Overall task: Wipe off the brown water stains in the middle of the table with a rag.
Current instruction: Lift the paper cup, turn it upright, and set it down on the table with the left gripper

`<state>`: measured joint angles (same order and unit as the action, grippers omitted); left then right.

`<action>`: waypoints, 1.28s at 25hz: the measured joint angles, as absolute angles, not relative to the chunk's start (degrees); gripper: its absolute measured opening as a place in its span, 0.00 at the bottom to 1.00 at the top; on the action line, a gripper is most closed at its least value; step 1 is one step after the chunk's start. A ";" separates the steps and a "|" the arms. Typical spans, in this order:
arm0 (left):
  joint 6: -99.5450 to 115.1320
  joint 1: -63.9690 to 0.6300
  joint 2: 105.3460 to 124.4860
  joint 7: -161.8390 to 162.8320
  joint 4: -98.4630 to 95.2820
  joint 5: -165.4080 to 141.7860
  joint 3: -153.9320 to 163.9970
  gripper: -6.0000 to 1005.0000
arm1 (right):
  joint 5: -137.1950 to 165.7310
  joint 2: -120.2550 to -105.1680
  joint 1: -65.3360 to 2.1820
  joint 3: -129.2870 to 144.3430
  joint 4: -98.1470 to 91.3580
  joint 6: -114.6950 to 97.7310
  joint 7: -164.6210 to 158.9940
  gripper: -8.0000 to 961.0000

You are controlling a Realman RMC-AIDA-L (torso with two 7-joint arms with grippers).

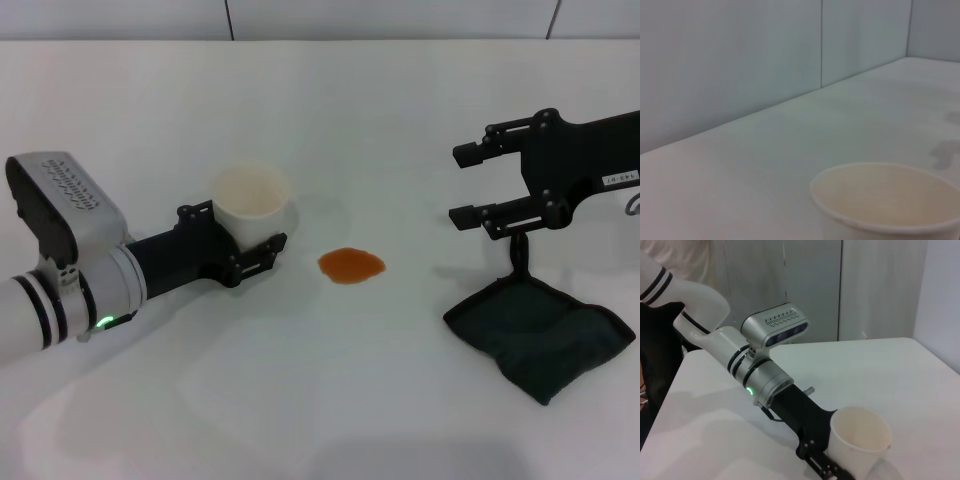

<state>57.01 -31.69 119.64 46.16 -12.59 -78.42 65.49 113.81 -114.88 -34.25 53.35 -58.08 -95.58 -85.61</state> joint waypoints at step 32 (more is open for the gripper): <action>61.09 -26.43 119.47 45.18 -13.96 -73.95 65.38 0.89 | 113.82 -114.87 -33.72 53.53 -58.45 -95.72 -85.61 0.74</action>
